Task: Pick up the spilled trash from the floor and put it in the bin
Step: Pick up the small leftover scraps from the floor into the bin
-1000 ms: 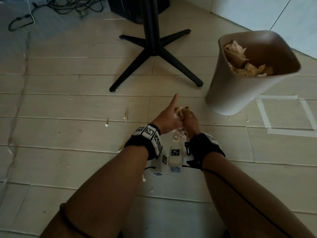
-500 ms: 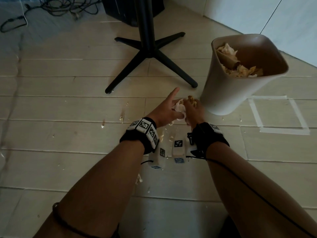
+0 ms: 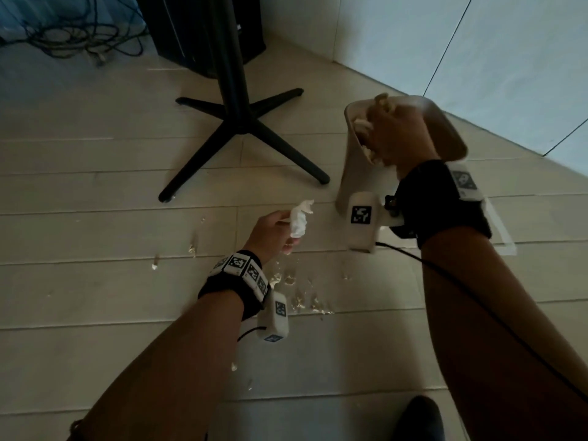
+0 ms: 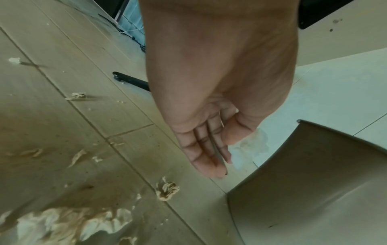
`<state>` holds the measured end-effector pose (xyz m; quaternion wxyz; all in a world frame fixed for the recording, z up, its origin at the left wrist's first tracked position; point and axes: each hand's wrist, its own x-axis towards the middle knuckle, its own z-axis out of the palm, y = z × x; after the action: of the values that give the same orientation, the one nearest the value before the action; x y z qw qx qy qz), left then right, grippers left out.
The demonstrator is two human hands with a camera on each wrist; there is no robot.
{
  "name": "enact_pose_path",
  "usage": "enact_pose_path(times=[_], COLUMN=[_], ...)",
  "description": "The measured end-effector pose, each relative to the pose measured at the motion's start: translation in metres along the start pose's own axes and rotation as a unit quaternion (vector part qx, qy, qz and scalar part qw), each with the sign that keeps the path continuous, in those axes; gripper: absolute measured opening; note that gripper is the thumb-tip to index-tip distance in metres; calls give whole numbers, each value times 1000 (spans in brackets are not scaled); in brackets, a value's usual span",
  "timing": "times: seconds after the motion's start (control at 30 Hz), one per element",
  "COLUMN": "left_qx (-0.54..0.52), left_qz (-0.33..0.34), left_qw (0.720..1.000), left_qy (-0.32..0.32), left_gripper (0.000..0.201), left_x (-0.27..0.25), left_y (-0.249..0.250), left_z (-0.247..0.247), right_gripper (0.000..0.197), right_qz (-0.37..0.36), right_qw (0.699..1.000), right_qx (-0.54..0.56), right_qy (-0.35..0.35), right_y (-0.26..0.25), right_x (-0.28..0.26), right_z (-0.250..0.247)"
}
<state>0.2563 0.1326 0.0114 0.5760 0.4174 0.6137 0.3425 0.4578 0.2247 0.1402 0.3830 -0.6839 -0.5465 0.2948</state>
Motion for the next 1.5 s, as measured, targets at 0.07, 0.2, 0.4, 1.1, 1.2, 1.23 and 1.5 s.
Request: enact_pose_path(times=[0.07, 0.2, 0.4, 1.1, 1.2, 1.23, 1.5], left_qx=[22, 48, 221, 630, 604, 596, 574], left_qz=[-21, -54, -41, 40, 82, 85, 115], left_qw=[999, 997, 969, 767, 790, 796, 810], left_qy=[10, 21, 104, -115, -69, -61, -31], left_gripper=[28, 28, 21, 57, 36, 35, 42], left_x=[3, 5, 13, 49, 39, 36, -8], left_y=[-11, -34, -57, -87, -89, -91, -115], left_z=[-2, -10, -26, 12, -6, -14, -34], right_gripper=[33, 52, 66, 30, 30, 29, 46], right_qz=[2, 28, 113, -205, -175, -151, 38], right_qw=[1000, 997, 968, 965, 953, 952, 892], right_qx=[-13, -77, -208, -115, -150, -152, -217], right_qy=[24, 10, -89, -112, -199, -220, -396], right_y=[-12, -10, 3, 1, 35, 47, 124], right_x=[11, 34, 52, -2, -18, -23, -83], right_z=[-24, -52, -61, 75, 110, 119, 170])
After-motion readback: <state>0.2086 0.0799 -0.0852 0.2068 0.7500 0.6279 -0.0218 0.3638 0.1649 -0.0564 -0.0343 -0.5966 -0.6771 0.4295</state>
